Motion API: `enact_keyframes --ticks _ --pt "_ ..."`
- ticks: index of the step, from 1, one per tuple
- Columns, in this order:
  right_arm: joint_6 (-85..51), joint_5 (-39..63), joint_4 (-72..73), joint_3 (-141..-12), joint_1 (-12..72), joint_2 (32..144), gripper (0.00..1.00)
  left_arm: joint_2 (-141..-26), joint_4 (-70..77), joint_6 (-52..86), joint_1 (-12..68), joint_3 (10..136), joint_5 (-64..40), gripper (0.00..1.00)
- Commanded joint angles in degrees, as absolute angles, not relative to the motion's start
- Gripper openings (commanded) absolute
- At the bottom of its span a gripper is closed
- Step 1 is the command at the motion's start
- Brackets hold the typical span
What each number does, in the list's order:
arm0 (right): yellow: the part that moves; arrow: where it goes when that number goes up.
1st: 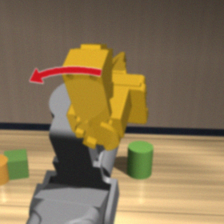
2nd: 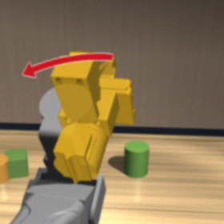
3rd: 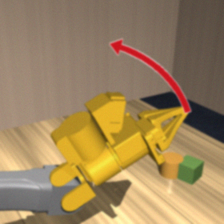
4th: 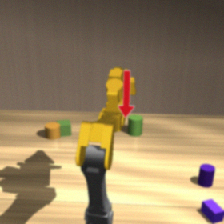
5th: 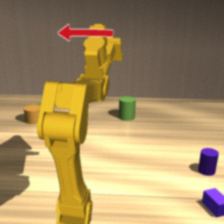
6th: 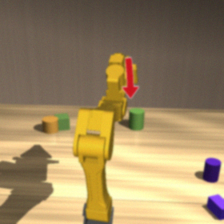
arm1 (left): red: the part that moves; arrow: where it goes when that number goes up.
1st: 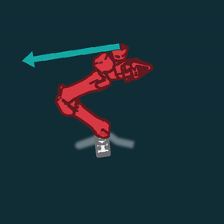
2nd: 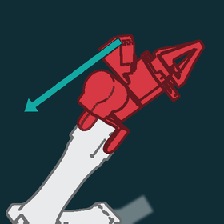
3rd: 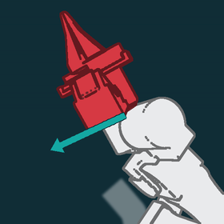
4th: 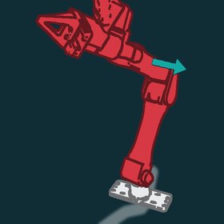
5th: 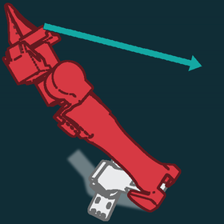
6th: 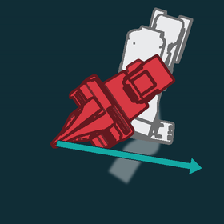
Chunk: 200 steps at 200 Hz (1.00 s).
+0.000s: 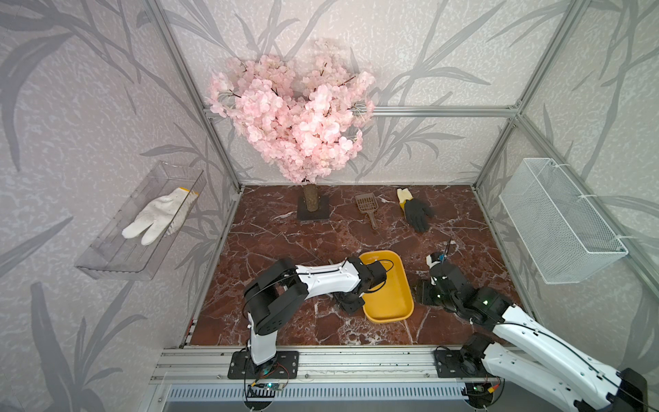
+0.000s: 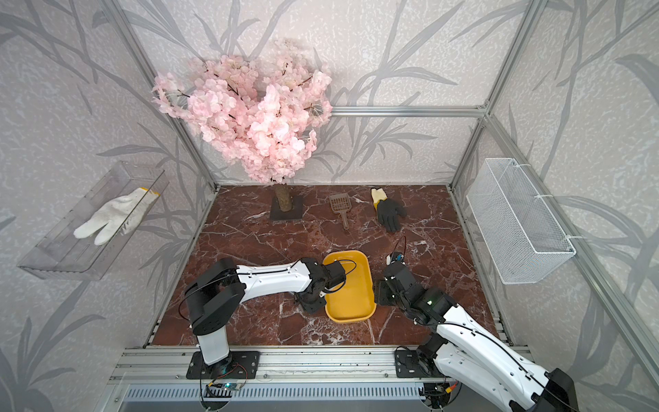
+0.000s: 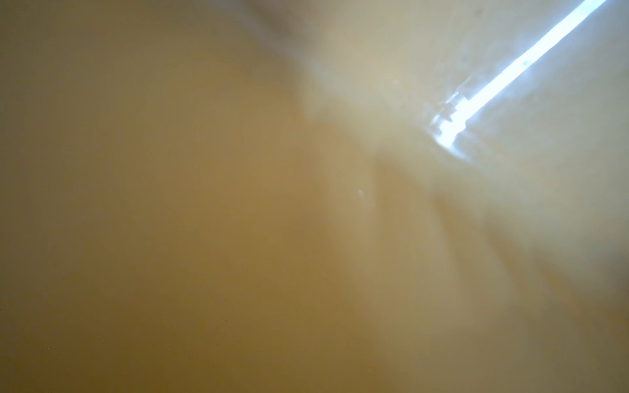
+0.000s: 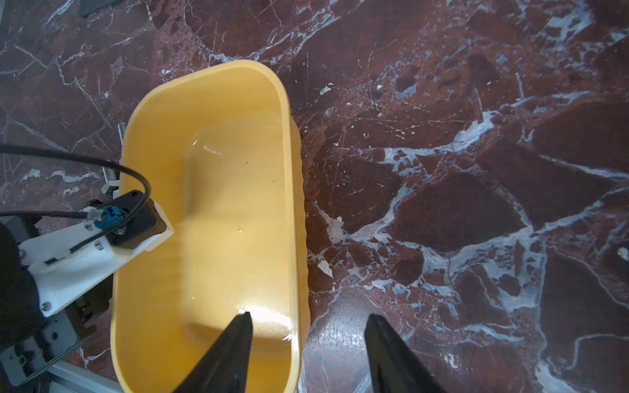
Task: Take the screw protection sleeves out of the storage box
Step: Pick up the bolt at the center of the board.
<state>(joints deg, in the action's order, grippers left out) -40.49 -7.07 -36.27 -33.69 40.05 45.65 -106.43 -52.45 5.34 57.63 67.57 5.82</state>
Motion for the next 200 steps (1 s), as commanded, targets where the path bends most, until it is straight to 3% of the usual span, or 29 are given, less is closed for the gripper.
enact_keyframes --ticks 1,84,101,139,200 --pt "-40.45 -8.42 -35.87 -35.46 40.56 45.96 0.57 -105.56 -52.96 5.53 57.22 69.43 4.63 0.16" --pt "-40.59 -8.49 -35.66 -36.01 40.82 42.08 0.59 -85.34 -46.92 15.82 52.72 65.23 -3.75 0.11" --pt "-39.63 -3.62 -33.15 -35.88 40.90 40.19 0.59 -78.79 -44.22 20.34 51.24 62.75 -5.79 0.10" --pt "-39.69 18.75 -15.05 -32.31 42.99 41.74 0.61 -62.27 -27.30 37.35 49.42 52.49 -10.78 0.12" --pt "-37.98 21.45 -1.78 -31.72 53.84 51.30 0.68 -55.42 -11.42 55.27 49.31 42.90 -11.22 0.11"
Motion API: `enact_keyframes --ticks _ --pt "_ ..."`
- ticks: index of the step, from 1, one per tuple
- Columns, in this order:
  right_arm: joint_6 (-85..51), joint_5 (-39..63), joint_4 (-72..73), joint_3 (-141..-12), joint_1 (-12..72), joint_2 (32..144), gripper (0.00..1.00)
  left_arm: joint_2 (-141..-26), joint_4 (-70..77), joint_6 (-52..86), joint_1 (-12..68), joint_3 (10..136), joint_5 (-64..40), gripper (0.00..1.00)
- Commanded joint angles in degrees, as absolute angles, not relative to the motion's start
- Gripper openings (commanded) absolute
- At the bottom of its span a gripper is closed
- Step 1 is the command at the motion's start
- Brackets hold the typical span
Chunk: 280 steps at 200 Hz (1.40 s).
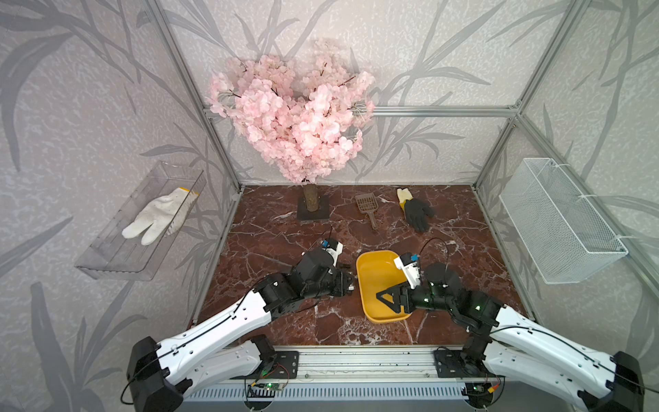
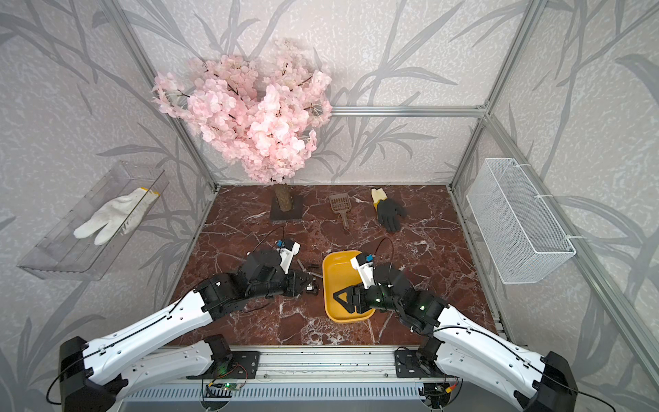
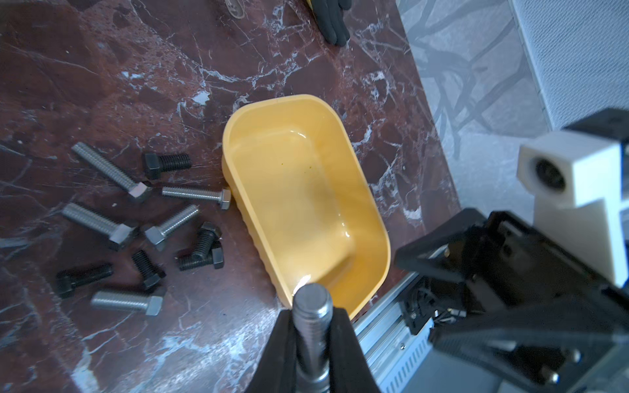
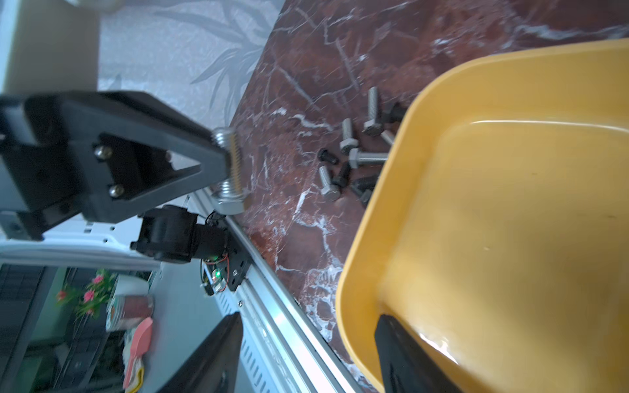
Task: Take the screw protection sleeves out of the storage box
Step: Pick up the bolt at the center of the board.
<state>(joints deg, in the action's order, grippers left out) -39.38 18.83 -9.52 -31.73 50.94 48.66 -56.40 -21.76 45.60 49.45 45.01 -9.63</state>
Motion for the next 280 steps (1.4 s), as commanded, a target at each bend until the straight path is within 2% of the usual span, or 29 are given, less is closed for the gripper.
enact_keyframes --ticks 1,62,119,184,210,247,280 --pt "-37.98 21.45 -1.64 -31.77 53.90 51.53 0.68 -55.39 -11.25 55.45 49.31 42.90 -11.24 0.11" --pt "-36.04 20.24 0.44 -34.67 54.85 59.50 0.68 -57.60 -8.75 58.17 49.42 42.55 -13.52 0.11" --pt "-33.04 18.91 -2.89 -41.30 54.78 63.79 0.70 -57.82 -8.54 58.58 49.79 42.04 -13.97 0.11" --pt "-30.64 16.49 -6.64 -46.33 54.19 68.72 0.68 -57.32 -9.18 58.58 50.28 41.14 -13.99 0.11" --pt "-30.52 16.46 -7.68 -47.52 52.88 69.04 0.60 -56.99 -9.20 58.51 50.27 40.67 -14.14 0.11" --pt "-30.53 16.65 -8.67 -48.68 52.49 69.73 0.32 -56.84 -9.47 58.11 50.27 40.78 -14.57 0.11" --pt "-30.59 17.20 -8.22 -49.30 52.55 70.57 0.25 -56.95 -8.94 58.14 50.36 40.56 -15.09 0.11"
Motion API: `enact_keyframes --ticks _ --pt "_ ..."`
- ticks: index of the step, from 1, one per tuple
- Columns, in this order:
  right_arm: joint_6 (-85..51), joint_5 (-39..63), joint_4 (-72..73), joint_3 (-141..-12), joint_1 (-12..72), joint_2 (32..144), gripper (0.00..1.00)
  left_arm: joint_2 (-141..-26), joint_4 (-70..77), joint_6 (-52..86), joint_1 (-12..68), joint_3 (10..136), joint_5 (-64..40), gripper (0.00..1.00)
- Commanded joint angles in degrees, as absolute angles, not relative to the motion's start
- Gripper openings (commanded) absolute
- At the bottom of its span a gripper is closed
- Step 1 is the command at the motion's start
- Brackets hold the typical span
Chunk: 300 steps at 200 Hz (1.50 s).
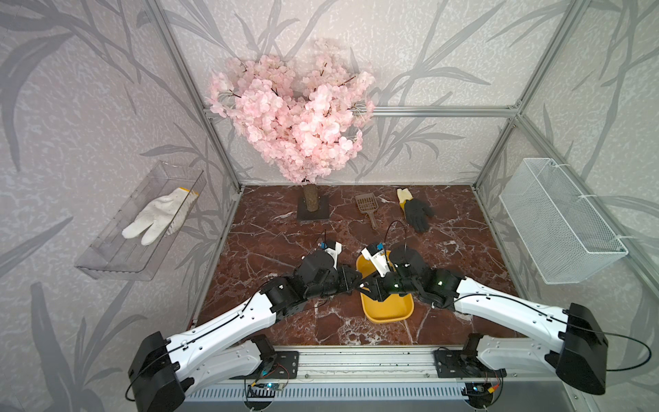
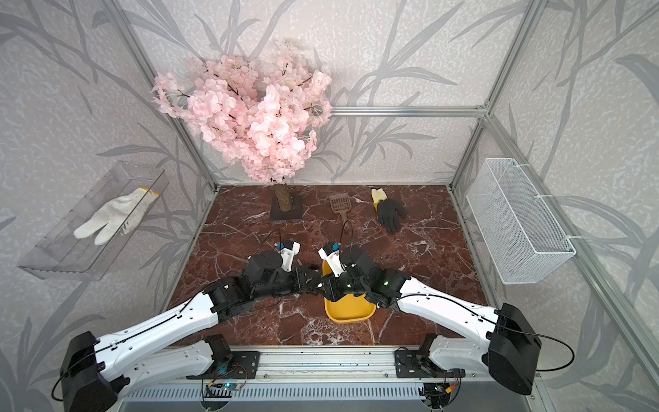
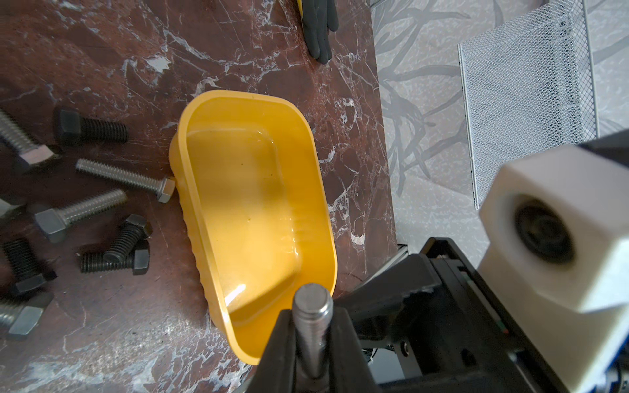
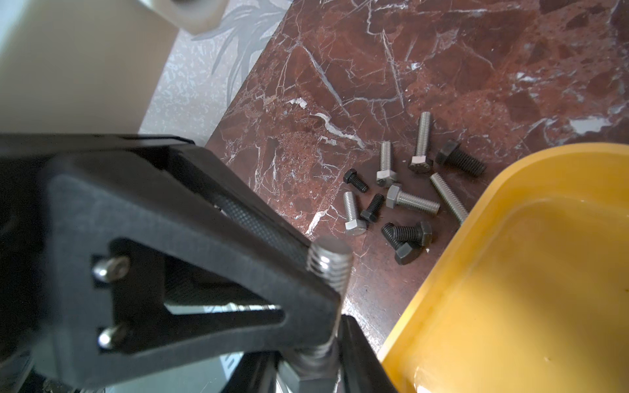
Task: Take the screw protection sleeves out of the storage box
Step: Pick up the bolt at the center of the board, then place the bolt in the storage box.
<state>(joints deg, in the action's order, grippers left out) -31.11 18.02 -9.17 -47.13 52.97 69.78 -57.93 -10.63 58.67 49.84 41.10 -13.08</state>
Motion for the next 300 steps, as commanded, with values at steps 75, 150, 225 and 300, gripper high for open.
enact_keyframes --ticks 75,150,225,300 --pt "-31.73 13.31 -12.58 -48.47 50.81 68.08 0.05 -52.92 -13.13 56.20 49.66 40.95 -9.79 0.60" --pt "-30.38 -8.24 -30.71 -48.82 49.15 73.15 0.04 -52.49 -36.36 47.95 46.11 45.06 5.90 0.74" --pt "-30.30 -10.20 -30.47 -48.53 47.01 83.97 0.20 -59.43 -36.51 48.24 45.97 41.29 10.08 0.72" --pt "-29.36 -8.27 -33.23 -49.62 46.22 80.47 0.59 -64.73 -33.35 54.72 45.98 38.66 8.90 0.70"
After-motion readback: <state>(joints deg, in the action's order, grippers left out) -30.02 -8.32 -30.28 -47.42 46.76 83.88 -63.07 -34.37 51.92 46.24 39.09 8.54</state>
